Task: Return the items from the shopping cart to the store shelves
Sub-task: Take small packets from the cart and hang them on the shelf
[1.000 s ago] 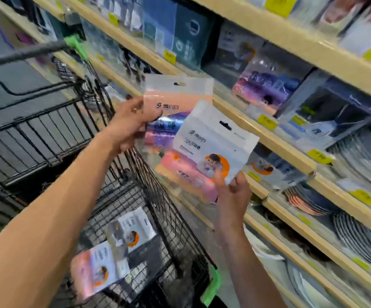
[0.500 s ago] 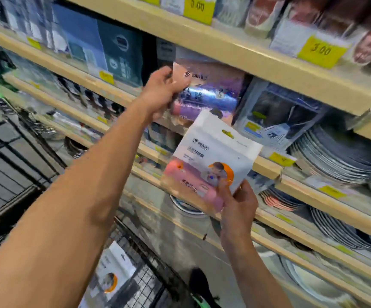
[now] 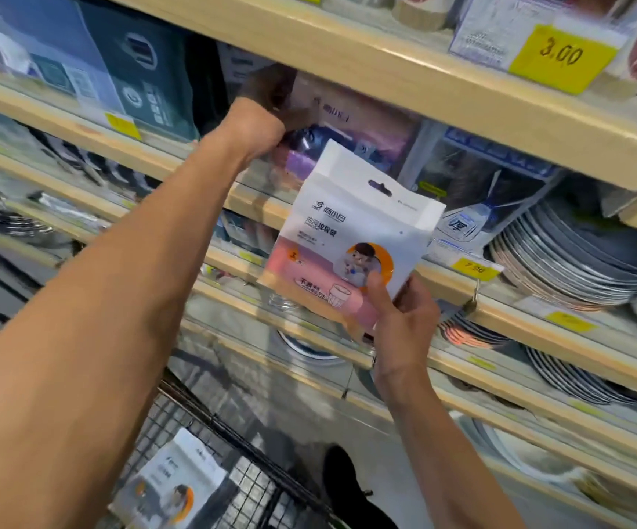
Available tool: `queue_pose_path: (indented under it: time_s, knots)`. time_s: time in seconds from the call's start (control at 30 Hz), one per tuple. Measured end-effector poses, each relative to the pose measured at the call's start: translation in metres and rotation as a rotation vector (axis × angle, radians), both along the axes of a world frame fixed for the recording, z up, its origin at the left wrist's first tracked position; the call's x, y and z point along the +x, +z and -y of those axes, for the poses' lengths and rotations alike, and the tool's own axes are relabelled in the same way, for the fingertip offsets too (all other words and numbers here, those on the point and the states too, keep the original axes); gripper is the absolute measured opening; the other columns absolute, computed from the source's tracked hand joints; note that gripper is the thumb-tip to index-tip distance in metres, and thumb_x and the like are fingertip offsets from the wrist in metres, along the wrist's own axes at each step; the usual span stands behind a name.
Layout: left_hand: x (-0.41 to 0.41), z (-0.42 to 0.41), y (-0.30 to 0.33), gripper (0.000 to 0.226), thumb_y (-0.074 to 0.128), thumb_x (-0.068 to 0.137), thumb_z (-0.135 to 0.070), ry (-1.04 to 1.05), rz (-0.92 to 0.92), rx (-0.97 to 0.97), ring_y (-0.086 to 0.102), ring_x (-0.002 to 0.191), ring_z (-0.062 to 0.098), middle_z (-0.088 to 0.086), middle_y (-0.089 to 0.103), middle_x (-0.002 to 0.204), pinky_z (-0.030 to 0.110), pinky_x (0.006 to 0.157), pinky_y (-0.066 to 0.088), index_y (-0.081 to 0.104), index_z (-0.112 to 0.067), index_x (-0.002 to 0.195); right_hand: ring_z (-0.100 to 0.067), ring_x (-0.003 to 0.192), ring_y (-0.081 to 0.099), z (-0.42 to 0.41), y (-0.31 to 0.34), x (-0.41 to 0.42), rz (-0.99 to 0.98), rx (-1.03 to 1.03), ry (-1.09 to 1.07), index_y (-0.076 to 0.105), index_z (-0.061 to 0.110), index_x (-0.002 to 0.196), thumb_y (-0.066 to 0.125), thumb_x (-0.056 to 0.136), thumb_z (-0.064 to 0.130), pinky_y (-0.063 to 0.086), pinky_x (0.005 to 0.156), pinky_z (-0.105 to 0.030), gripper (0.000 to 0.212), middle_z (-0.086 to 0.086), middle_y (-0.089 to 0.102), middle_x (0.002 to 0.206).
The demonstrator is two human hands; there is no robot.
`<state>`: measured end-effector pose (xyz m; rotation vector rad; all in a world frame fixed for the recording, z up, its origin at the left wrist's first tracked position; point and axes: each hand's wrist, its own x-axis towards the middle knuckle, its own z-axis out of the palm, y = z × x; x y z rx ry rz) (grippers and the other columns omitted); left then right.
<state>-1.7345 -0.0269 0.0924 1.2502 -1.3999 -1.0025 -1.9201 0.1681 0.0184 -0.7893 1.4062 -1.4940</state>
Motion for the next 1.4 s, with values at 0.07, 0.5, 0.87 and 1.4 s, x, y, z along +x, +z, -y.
queue_pose_path:
  time_s: [0.07, 0.5, 0.87, 1.4]
  knots:
    - [0.009, -0.001, -0.006, 0.045, 0.086, 0.073, -0.009, 0.018, 0.11, 0.006, 0.068, 0.075, -0.003, -0.004, 0.07, 0.096, 0.024, 0.069, 0.058, 0.062, -0.006, 0.111, -0.021, 0.09, 0.068, 0.0, 0.002, 0.004, -0.006, -0.016, 0.002, 0.069, 0.01, 0.109, 0.073, 0.088, 0.017, 0.056, 0.087, -0.051, 0.022, -0.011, 0.075, 0.101]
    - [0.048, -0.11, -0.029, 0.025, 0.082, 0.077, -0.025, -0.409, -0.027, 0.238, 0.072, 0.087, 0.015, 0.001, 0.078, 0.103, 0.026, 0.069, 0.058, 0.077, -0.02, 0.101, -0.015, 0.085, 0.061, 0.011, 0.019, 0.038, -0.021, -0.174, 0.068, 0.067, 0.011, 0.106, 0.071, 0.091, 0.021, 0.052, 0.078, -0.04, 0.018, -0.007, 0.069, 0.093]
    - [0.014, -0.161, 0.002, 0.022, 0.071, 0.089, -0.01, -0.027, -0.191, -0.181, 0.072, 0.094, 0.013, 0.0, 0.073, 0.104, 0.033, 0.076, 0.06, 0.058, -0.008, 0.106, -0.008, 0.124, 0.055, 0.001, 0.053, 0.07, -0.476, -0.217, 0.325, 0.043, 0.037, 0.14, 0.076, 0.076, 0.053, 0.055, 0.095, -0.04, 0.074, 0.008, 0.052, 0.138]
    - [-0.017, -0.173, 0.003, 0.073, 0.087, 0.065, -0.051, -0.022, 0.179, -0.126, 0.061, 0.108, 0.01, -0.009, 0.058, 0.118, 0.034, 0.084, 0.057, 0.05, -0.023, 0.121, -0.005, 0.097, 0.064, -0.005, 0.042, 0.063, -0.451, -0.288, 0.133, 0.059, 0.013, 0.131, 0.078, 0.082, 0.018, 0.054, 0.074, -0.018, 0.053, 0.002, 0.067, 0.112]
